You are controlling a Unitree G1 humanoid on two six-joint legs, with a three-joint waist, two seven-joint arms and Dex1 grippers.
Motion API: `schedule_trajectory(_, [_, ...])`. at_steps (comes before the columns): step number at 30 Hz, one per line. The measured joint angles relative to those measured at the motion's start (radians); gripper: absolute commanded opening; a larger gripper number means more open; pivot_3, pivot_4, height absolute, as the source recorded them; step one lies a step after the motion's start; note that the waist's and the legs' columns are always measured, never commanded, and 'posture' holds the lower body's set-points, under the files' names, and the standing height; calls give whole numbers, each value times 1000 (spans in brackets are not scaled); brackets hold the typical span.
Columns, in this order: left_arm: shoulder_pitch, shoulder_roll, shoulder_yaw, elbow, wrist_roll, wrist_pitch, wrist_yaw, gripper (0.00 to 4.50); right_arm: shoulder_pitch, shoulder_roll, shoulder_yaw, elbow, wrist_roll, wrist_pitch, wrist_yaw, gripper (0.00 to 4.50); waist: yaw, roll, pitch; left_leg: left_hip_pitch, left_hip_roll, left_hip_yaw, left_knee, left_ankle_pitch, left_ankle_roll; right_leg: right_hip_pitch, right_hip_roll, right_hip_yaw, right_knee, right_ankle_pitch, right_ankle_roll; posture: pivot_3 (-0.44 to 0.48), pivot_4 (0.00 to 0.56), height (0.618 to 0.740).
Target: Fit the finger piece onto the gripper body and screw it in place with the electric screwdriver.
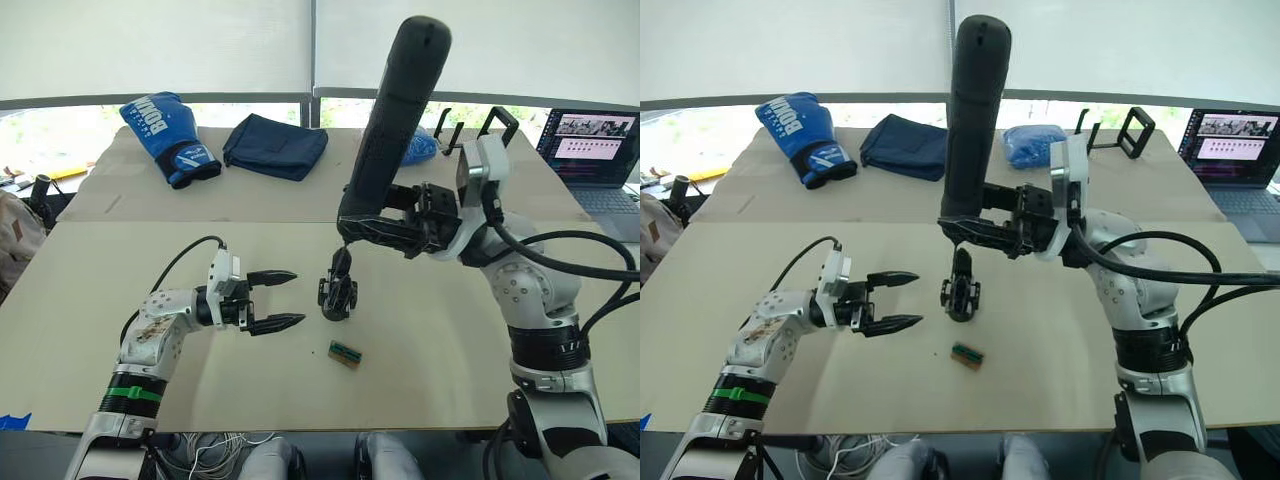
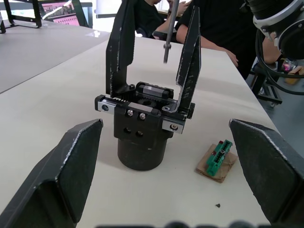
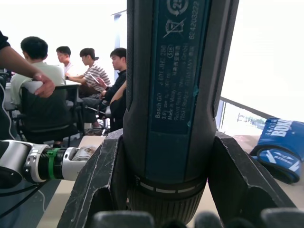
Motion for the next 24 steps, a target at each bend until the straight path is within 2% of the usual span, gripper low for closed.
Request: schedule_trajectory(24, [10,-18,-13,-6,16,-6,-5,4500,0,35,42,27,-73,0,8,1939,-1,0,0,0,0,0,0,0,-1,0,0,0,1,0,0,0,150,740])
